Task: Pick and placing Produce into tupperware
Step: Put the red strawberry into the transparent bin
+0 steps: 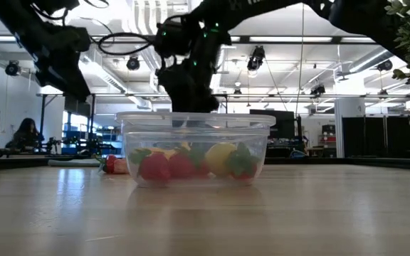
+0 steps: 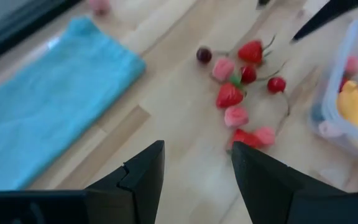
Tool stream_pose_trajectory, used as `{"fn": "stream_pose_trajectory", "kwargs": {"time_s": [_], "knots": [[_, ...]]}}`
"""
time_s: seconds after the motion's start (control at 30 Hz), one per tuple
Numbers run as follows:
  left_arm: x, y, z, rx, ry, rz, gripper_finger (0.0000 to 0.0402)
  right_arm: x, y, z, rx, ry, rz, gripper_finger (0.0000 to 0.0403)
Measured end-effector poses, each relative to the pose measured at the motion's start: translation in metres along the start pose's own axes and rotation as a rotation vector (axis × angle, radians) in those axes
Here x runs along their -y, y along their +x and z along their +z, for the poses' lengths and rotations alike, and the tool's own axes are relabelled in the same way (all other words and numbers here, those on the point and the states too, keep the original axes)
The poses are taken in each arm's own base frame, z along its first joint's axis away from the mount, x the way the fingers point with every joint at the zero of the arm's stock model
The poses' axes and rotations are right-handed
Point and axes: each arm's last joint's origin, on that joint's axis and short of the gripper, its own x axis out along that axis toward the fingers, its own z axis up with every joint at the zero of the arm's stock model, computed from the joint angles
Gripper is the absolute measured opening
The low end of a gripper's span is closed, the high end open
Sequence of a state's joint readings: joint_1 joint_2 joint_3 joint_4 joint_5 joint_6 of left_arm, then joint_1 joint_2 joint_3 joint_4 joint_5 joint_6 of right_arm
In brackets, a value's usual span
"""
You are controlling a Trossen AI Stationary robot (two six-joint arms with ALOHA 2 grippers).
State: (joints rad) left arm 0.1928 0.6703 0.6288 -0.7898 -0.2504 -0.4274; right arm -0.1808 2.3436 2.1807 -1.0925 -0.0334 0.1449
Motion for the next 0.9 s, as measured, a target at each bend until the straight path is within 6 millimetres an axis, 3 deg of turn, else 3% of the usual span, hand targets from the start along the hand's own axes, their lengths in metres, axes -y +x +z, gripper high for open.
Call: {"fn": "stream_pose_trajectory", "kwargs": {"time_s": [0.33,0.53,0.9], "knots": [[-0.009,-0.008,-0.011,0.102,-0.047,0.005,0.0173,0.005,0.034,-0.012,-0.013,-0.077,-0.058,0.0267],[-0.010,0.003,-0.019,0.101,-0.088,0.034,0.0173,0.007,0.044,-0.016,-0.011,-0.152,-0.084,0.0269],[-0.004,0.027,-0.021,0.089,-0.074,0.046,0.0173,0.008,0.057,-0.024,-0.027,-0.135,-0.090,0.0266]]}}
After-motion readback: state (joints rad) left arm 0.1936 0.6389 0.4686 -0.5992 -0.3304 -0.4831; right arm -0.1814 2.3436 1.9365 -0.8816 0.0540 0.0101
